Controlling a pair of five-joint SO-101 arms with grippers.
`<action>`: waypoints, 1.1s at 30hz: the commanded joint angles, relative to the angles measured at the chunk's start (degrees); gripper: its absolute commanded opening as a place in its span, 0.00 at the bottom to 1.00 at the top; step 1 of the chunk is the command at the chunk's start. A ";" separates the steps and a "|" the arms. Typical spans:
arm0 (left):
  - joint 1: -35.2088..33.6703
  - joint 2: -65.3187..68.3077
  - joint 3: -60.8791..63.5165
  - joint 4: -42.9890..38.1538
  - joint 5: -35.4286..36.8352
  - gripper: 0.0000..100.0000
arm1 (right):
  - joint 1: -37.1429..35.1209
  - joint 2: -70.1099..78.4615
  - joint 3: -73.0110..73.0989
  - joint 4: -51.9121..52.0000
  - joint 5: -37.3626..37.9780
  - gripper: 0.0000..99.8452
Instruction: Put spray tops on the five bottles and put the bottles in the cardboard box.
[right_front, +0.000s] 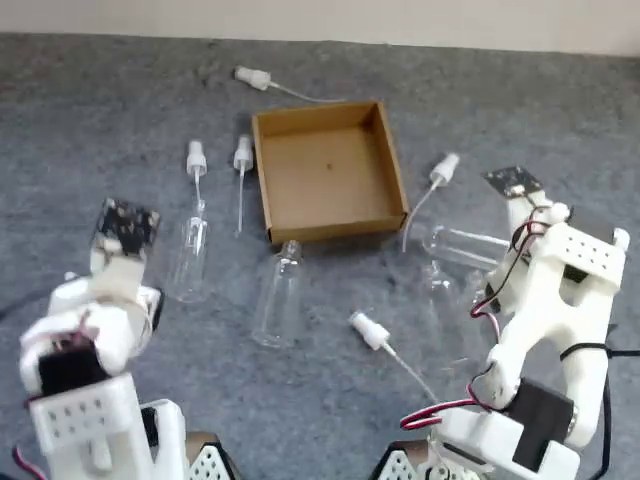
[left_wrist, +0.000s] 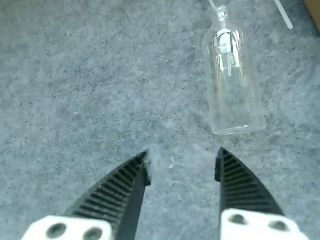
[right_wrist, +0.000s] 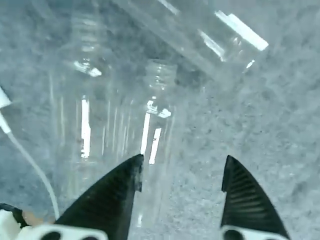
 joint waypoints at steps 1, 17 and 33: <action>1.01 17.80 -14.29 0.18 0.44 0.17 | 1.36 -0.31 3.12 -5.58 0.97 0.20; 7.16 40.13 -26.95 -0.09 2.37 0.17 | -1.01 0.04 18.24 -9.54 3.69 0.20; 7.78 49.10 -41.71 4.13 6.77 0.17 | 2.07 -0.84 20.35 -9.89 3.52 0.20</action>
